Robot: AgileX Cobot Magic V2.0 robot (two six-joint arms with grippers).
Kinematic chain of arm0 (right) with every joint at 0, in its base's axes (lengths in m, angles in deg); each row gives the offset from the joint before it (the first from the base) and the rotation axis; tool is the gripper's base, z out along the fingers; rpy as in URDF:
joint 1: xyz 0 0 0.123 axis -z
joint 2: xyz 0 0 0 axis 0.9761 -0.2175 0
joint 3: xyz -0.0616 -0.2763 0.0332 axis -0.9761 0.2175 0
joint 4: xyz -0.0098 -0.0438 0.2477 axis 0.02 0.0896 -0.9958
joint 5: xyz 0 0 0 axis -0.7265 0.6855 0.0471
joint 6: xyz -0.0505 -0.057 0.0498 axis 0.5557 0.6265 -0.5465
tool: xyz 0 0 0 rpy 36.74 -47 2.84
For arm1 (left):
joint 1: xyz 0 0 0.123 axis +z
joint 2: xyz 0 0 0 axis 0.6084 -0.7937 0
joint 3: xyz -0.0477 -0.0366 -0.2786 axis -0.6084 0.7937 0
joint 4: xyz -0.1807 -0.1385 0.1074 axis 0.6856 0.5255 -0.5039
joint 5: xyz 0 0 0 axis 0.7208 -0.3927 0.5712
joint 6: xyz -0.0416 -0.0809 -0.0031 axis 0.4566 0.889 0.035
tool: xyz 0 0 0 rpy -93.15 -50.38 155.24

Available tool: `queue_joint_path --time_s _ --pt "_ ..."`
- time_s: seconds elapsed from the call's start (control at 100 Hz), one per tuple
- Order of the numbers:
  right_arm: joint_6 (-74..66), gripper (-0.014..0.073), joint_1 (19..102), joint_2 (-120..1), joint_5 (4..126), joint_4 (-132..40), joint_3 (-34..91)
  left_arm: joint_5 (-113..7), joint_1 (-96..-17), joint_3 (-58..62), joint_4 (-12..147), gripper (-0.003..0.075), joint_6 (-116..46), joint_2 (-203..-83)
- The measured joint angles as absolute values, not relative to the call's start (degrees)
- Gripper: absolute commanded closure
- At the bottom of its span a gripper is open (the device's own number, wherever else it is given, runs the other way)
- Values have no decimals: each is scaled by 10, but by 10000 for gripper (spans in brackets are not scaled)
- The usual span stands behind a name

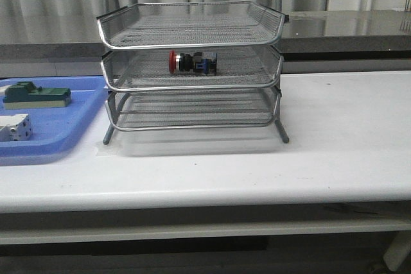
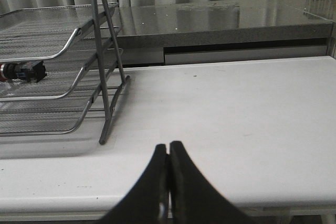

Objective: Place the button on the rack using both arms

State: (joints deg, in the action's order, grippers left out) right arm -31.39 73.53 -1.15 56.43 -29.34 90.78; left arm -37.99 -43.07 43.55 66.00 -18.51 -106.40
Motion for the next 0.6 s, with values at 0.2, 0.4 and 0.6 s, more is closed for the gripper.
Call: queue_joint_path --time_s 0.2,0.4,0.6 --pt "-314 650 735 -11 564 -293 908 -380 -431 436 660 741 -185 -1064" --pt "-314 650 735 -11 564 -293 908 -380 -431 438 640 741 -185 -1064" --pt "-314 650 735 -11 564 -293 908 -387 -431 464 535 741 -104 -1058"
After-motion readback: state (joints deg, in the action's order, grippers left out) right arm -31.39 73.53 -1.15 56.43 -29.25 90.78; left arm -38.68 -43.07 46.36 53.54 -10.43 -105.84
